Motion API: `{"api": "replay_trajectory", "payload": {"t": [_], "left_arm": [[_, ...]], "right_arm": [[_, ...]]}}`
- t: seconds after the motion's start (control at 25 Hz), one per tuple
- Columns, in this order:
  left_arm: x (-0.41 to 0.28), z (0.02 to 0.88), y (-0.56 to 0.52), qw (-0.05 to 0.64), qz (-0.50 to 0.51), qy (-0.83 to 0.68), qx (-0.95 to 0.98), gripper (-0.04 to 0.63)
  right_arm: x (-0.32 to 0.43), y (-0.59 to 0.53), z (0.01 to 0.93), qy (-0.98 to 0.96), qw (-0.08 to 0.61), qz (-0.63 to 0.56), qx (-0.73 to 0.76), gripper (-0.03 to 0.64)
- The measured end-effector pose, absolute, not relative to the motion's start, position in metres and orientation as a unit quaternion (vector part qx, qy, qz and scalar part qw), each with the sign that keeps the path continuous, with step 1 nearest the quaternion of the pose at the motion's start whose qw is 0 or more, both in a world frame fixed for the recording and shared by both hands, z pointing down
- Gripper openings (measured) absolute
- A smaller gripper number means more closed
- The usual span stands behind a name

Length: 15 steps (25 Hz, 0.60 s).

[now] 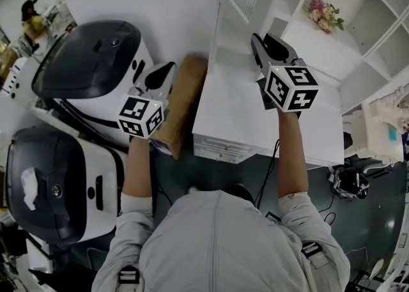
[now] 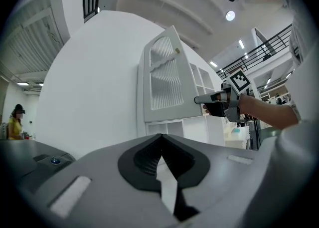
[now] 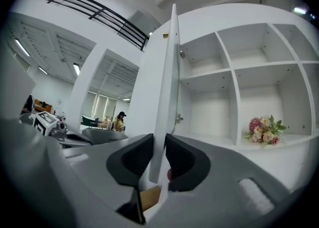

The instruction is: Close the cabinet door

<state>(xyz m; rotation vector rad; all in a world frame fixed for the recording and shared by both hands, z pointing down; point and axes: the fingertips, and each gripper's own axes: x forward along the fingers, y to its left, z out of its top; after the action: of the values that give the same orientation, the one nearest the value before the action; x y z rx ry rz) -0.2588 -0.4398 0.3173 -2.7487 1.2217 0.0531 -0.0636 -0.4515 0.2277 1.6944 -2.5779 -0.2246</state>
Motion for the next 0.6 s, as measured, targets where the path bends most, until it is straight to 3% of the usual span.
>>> {"api": "replay_trajectory", "payload": {"t": [0.6], "left_arm": [[-0.127, 0.305, -0.491, 0.097, -0.016, 0.381, -0.919, 0.017]], "right_arm": [[0.076, -0.514, 0.224, -0.819, 0.001, -0.050, 0.572, 0.088]]}}
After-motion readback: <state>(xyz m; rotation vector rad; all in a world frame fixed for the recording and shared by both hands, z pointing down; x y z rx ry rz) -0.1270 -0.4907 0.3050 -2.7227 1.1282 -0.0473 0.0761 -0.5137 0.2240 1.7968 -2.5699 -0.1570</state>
